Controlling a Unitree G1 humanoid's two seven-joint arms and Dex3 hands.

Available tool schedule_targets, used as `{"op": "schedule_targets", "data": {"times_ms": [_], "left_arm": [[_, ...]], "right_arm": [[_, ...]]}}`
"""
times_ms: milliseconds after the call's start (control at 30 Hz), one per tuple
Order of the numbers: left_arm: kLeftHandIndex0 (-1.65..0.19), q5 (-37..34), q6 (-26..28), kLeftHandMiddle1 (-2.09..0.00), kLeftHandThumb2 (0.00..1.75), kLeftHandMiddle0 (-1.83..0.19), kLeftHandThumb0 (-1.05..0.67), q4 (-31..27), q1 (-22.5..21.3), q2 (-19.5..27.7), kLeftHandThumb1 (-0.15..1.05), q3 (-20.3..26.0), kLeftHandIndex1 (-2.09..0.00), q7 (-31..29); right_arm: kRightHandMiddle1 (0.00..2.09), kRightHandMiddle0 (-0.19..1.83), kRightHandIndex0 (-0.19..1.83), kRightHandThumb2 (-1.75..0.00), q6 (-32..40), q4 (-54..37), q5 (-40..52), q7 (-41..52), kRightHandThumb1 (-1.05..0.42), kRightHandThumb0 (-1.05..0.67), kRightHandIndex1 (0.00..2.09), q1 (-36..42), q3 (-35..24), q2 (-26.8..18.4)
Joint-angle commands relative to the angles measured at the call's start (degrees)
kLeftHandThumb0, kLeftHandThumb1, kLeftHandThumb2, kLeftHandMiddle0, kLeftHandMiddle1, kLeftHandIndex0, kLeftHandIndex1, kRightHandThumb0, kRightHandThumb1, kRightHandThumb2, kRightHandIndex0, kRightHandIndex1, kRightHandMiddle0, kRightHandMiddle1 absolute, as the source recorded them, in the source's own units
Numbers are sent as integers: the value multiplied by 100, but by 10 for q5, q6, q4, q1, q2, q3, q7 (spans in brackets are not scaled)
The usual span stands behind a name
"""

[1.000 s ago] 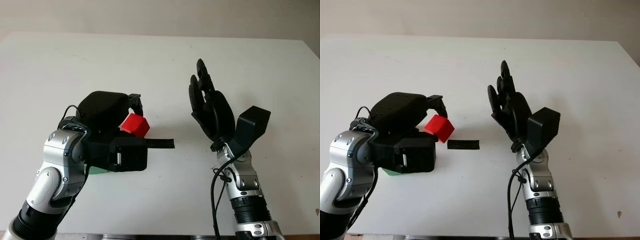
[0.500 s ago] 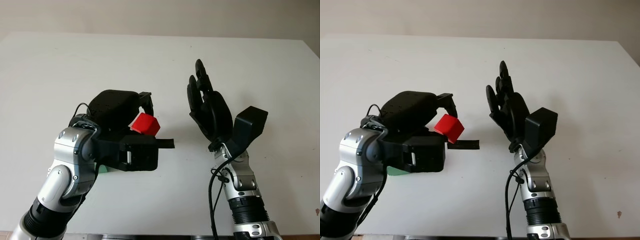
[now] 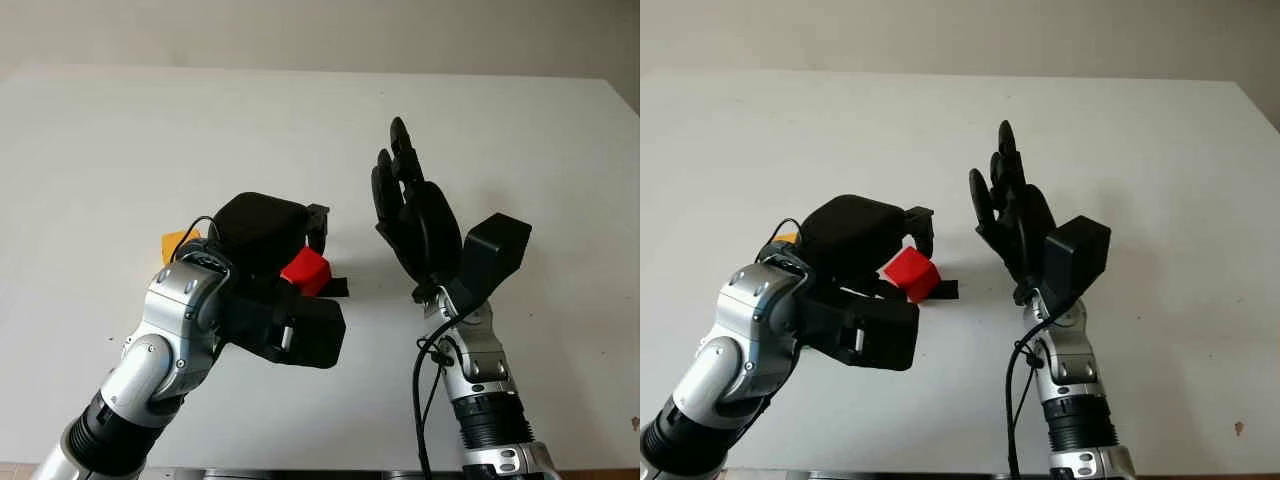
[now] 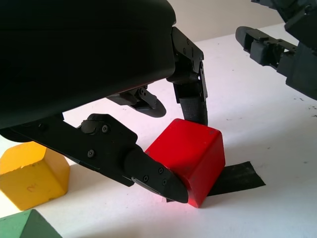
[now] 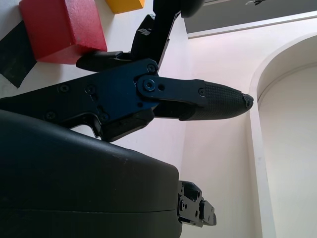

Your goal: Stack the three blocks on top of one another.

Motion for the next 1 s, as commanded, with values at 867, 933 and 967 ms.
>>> {"op": "schedule_targets", "data": {"times_ms": [867, 933, 967], "left_arm": [[-33, 11, -16, -5, 5, -53, -35, 39, -14, -24, 96, -13, -173, 3], [-32, 12, -18, -4, 5, -51, -38, 38, -14, -22, 95, -14, -172, -4], [-26, 12, -18, -2, 5, -47, -44, 36, -14, -22, 94, -14, -166, -8]], "right_arm": [[3, -19, -19, -50, -10, -2, -1, -7, -105, -71, 0, 9, -2, 1], [2, -19, -19, -50, -16, 0, 0, -4, -105, -71, 0, 9, -3, 0], [2, -19, -19, -50, -15, 1, 1, -3, -105, -71, 0, 8, -3, 1]]}}
